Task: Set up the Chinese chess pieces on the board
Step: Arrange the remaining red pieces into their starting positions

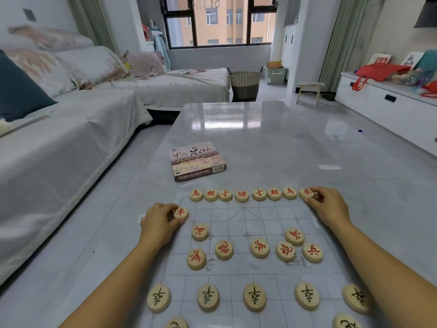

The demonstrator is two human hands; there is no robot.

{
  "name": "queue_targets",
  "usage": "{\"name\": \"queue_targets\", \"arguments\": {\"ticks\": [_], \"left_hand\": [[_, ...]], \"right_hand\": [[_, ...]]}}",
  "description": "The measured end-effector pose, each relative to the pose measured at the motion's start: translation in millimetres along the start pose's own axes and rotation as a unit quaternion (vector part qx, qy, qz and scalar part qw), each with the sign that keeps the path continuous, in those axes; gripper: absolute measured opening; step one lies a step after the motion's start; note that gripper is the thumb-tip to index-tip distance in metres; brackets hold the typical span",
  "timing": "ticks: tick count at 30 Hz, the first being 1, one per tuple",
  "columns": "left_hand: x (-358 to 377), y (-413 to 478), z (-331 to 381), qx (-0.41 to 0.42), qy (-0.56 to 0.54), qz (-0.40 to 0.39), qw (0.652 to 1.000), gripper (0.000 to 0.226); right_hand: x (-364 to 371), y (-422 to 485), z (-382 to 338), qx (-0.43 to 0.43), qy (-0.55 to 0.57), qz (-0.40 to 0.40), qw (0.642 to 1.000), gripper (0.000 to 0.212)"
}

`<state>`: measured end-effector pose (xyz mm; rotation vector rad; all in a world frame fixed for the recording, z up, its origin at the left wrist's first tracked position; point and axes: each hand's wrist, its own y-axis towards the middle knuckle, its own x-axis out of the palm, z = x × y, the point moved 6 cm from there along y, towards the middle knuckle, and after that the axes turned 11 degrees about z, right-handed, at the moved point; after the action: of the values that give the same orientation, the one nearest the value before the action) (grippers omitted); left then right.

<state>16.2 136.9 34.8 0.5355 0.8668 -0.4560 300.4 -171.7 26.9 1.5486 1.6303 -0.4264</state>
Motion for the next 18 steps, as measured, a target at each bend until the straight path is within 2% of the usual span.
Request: {"name": "queue_targets", "arguments": {"ticks": [5,18], "left_hand": [[9.8,32.4,-6.3,-0.047,0.02,0.026,0.998,0.042],[24.8,51.8,-9.0,-0.059,0.018,0.031,0.998,0.041]], "right_hand": [[2.1,1.5,0.9,-0.009,-0.005,0.006,1.0,0.037],[3.9,1.9,1.8,-0.012,-0.019,0.007,1.0,0.039]]}}
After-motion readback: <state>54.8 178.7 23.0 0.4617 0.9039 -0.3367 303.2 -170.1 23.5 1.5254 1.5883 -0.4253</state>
